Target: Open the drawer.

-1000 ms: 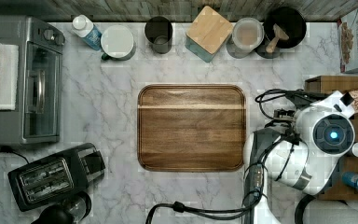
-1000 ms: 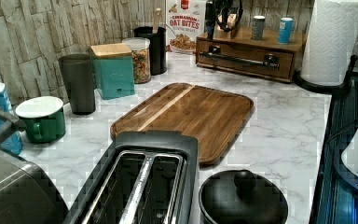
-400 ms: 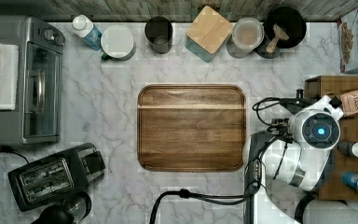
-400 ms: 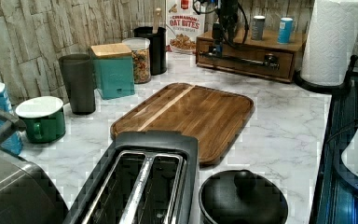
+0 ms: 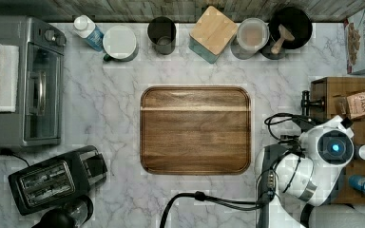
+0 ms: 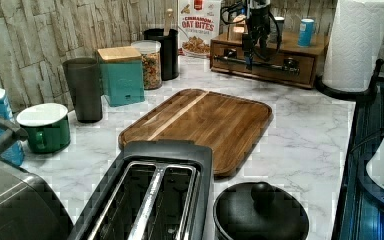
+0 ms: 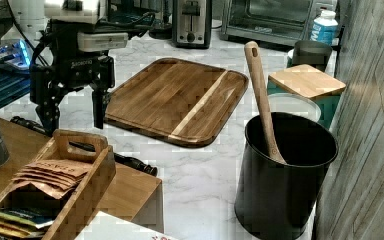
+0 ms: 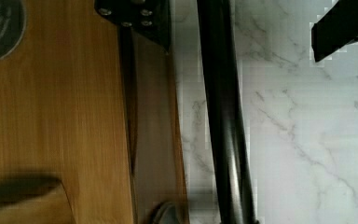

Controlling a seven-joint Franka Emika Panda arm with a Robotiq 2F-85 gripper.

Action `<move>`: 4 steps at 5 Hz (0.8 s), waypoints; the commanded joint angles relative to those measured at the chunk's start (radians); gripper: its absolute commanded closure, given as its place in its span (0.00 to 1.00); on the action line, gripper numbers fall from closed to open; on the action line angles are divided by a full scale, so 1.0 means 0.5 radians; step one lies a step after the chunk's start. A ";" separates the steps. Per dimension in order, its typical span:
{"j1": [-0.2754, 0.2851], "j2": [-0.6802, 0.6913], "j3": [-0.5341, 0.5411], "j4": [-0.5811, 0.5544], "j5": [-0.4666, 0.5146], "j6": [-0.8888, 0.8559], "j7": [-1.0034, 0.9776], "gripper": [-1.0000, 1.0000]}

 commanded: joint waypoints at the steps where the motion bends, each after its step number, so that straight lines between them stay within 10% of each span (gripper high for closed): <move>1: -0.033 0.024 0.046 -0.098 0.183 0.280 -0.034 0.00; 4: -0.058 0.244 0.103 -0.003 0.226 0.386 -0.203 0.00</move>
